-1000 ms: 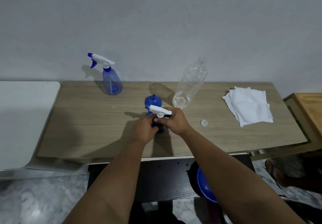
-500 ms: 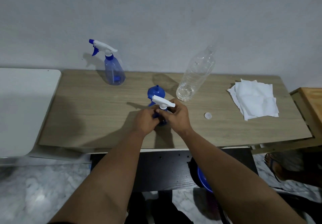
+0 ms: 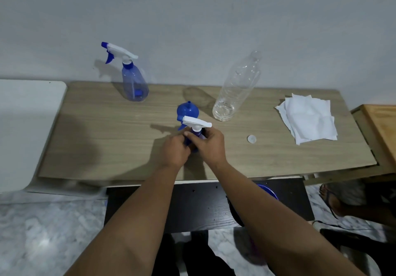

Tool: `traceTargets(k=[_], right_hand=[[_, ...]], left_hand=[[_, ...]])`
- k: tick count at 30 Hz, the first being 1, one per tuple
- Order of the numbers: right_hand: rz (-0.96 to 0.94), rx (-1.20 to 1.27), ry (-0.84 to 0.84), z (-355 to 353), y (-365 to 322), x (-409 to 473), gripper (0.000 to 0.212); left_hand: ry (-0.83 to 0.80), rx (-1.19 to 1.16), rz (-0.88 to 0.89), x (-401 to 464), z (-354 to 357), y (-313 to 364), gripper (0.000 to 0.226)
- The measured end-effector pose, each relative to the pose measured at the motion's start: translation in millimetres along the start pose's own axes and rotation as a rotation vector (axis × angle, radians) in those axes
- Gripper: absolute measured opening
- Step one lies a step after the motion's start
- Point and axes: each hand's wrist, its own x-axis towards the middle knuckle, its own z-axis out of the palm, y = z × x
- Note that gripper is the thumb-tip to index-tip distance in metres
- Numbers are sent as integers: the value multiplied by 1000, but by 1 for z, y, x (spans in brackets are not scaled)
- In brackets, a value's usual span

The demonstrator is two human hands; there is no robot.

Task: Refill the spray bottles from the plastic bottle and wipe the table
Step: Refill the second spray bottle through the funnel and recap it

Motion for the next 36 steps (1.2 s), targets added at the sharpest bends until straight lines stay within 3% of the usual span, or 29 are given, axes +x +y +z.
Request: traceTargets(k=[5,12,17,21,23,25,29,36], right_hand=[[13,29,54,7,5,-1,21],[-63,-75,-170,-14,2,16,27],[-123,-142,-389,-37,-13,32,20],[-11,36,-250,-28,-14,19,39],[5,71,-194,-27,-12,13,33],[13,64,-207,-28,-12,11,26],[7,46,-197,-25,-18,7,39],[16,7,-198,-21,-24,6,40]], left_hand=[[-4,33,3,4,-2,-3,16],[-100,-39,43,11,-13,-11,26],[-135,-80,80,12,-12,-13,42],[-139,-98,94,10,-11,-12,44],[-150,-106,94,8,-12,-11,37],[-149,-101,95,7,-13,-10,36],[-147,-120,87,6,-13,-9,29],[-125,-109,88,2,-16,-4,16]])
